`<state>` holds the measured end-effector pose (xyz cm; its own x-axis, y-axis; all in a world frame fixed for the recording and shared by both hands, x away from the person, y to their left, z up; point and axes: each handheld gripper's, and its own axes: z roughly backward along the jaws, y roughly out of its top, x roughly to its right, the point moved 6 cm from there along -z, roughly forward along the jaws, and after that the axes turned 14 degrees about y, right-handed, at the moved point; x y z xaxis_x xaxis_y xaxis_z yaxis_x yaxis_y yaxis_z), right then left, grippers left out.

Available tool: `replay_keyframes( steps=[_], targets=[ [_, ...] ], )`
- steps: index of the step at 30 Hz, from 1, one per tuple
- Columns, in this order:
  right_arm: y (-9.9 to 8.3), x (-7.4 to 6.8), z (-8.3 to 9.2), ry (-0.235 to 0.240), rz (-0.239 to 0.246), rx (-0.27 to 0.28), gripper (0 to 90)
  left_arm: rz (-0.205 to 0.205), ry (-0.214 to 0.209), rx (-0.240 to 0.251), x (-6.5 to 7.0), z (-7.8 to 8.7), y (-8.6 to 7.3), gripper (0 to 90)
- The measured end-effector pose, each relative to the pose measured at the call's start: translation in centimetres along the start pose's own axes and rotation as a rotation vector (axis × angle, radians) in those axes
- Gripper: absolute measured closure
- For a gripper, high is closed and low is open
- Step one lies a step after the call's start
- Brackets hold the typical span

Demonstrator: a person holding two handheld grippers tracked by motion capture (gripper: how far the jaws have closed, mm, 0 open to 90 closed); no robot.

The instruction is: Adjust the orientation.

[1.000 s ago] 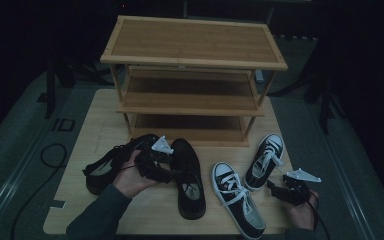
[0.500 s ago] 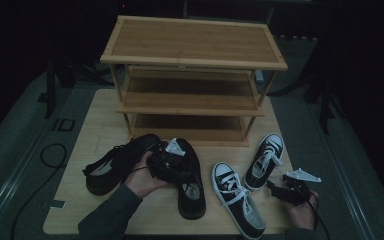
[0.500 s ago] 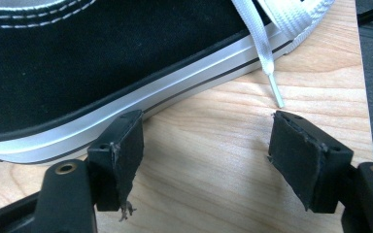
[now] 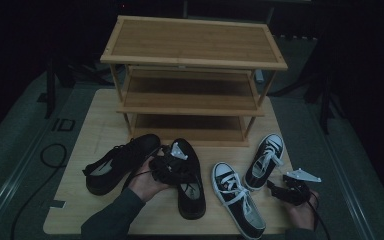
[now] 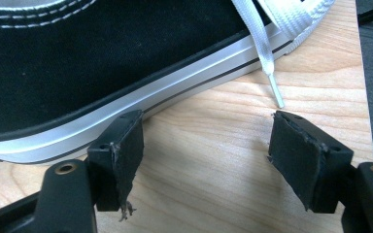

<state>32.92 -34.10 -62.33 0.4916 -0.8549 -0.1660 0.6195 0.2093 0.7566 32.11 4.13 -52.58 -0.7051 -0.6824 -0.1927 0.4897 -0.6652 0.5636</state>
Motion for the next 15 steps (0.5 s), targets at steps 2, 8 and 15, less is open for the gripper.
replay_keyframes(
  steps=[2,8,15],
  targets=[
    [0.0,0.0,0.0,0.000,0.000,0.000,28.1,0.010,0.015,-0.008,-0.2,0.2,-0.2,62.4],
    [0.0,0.0,0.0,0.001,0.001,-0.001,28.1,0.073,0.066,0.001,-1.6,0.7,-1.1,85.1],
    [0.0,0.0,0.0,0.001,0.001,0.000,28.1,0.090,0.079,0.002,-2.9,1.0,-2.0,84.1]
  ],
)
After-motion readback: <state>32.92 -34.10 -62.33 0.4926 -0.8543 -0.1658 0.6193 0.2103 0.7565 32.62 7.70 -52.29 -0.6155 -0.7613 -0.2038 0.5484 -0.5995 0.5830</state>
